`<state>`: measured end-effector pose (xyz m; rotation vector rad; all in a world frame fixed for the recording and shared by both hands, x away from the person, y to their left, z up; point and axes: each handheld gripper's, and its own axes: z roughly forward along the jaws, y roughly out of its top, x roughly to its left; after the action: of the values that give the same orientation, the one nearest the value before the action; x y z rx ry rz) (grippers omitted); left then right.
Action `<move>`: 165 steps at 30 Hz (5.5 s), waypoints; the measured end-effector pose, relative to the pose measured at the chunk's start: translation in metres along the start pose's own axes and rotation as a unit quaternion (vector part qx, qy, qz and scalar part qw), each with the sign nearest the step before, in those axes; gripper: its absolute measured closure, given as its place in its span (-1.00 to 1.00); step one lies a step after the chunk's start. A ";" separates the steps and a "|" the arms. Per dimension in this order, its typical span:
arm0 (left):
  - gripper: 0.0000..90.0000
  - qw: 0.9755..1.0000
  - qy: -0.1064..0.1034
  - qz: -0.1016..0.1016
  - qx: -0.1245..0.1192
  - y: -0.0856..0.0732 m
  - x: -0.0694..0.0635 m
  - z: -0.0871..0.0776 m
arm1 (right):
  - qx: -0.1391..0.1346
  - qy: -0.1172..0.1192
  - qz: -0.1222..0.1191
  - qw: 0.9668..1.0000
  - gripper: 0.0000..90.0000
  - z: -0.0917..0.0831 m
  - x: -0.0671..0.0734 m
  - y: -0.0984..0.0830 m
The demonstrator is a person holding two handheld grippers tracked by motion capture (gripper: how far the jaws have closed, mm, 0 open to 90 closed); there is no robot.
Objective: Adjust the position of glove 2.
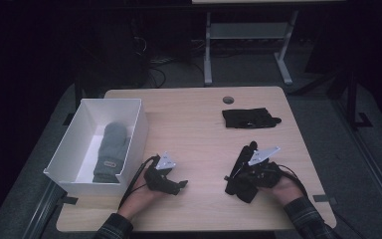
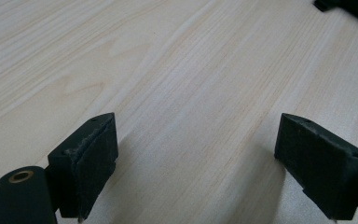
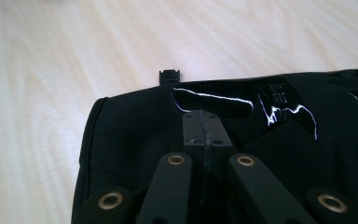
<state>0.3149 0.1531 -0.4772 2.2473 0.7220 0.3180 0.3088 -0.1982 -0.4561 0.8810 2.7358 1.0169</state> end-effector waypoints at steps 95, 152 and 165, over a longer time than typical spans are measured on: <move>-0.72 1.000 0.000 -0.008 0.001 0.001 -0.001 0.001 | -0.002 -0.064 0.052 0.997 1.00 0.083 -0.101 0.113; -0.72 1.000 -0.001 -0.007 0.000 0.002 -0.002 0.003 | -0.024 -0.078 0.066 0.994 1.00 0.074 -0.103 0.097; -0.63 1.000 -0.003 -0.005 0.012 0.005 0.000 0.000 | -0.067 -0.109 0.083 0.988 -0.03 0.026 -0.090 0.052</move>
<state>0.3170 0.1500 -0.4741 2.2647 0.7380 0.3000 0.4157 -0.2011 -0.4538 1.1394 2.4170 1.0483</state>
